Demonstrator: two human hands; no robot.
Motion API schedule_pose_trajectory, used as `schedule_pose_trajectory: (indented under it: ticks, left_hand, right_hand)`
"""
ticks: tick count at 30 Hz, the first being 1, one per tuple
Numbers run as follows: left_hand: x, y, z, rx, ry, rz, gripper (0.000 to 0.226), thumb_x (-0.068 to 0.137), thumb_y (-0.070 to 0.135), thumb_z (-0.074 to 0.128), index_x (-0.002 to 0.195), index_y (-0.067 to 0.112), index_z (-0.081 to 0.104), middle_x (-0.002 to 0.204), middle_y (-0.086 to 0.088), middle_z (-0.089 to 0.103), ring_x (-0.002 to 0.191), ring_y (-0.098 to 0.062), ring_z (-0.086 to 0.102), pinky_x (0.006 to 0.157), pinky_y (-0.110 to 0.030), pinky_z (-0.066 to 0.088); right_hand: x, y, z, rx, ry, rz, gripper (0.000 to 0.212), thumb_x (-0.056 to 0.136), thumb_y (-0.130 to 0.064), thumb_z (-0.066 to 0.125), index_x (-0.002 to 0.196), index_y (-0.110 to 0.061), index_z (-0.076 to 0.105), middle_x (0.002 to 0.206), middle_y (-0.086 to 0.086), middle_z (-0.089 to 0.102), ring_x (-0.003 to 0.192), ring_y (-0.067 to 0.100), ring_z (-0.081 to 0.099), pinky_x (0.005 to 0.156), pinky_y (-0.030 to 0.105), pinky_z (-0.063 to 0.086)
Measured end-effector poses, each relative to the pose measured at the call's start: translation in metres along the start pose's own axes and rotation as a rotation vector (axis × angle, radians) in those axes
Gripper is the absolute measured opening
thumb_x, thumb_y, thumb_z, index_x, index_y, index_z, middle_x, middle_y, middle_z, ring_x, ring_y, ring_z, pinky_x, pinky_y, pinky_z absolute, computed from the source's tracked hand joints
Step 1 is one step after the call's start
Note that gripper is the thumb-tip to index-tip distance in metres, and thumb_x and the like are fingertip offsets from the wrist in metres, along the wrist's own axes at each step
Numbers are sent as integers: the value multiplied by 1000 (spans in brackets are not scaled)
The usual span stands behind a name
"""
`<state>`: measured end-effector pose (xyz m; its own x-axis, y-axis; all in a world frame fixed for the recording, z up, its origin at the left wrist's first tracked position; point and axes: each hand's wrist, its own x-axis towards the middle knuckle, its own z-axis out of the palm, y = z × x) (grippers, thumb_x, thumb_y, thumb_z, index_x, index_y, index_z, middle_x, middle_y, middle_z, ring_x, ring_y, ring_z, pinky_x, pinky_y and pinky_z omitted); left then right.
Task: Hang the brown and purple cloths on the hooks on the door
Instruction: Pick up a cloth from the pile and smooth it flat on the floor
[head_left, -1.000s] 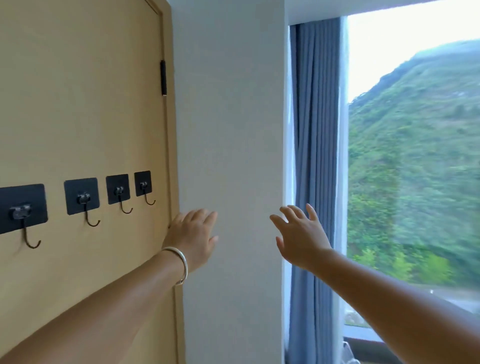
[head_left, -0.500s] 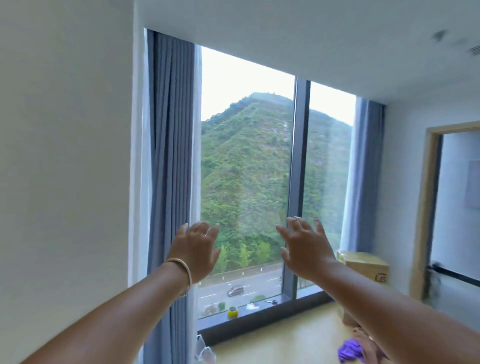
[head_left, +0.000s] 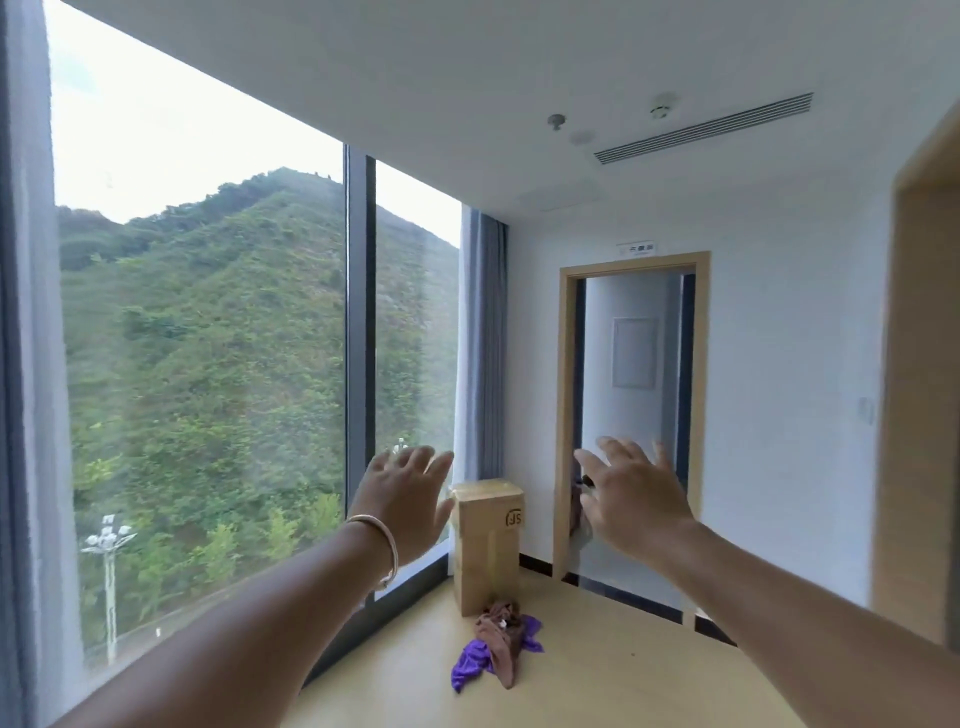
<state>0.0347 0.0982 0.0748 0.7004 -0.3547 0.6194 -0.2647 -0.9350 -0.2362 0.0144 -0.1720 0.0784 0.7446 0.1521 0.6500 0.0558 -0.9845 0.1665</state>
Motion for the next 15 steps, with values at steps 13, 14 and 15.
schedule_pose_trajectory:
  ticks: [13, 14, 15]
  left_hand:
    - [106, 197, 68, -211, 33, 226, 56, 94, 50, 38, 144, 26, 27, 141, 2, 43, 129, -18, 42, 109, -41, 32]
    - [113, 208, 75, -215, 28, 244, 56, 94, 50, 38, 144, 25, 27, 140, 2, 44, 129, -18, 42, 108, -40, 33]
    - [120, 217, 82, -218, 27, 257, 56, 94, 50, 37, 144, 25, 28, 139, 2, 44, 128, -17, 43, 108, -40, 34]
  right_hand:
    - [-52, 183, 38, -193, -161, 216, 53, 97, -40, 42, 147, -26, 29, 153, 5, 30, 142, 26, 23, 115, 57, 5]
    - [-55, 192, 43, -191, -174, 238, 54, 97, -40, 42, 147, -25, 28, 154, 6, 29, 142, 26, 23, 115, 57, 4]
    - [-58, 198, 49, -193, -191, 255, 54, 97, -39, 41, 147, -25, 27, 154, 6, 29, 142, 26, 24, 115, 56, 3]
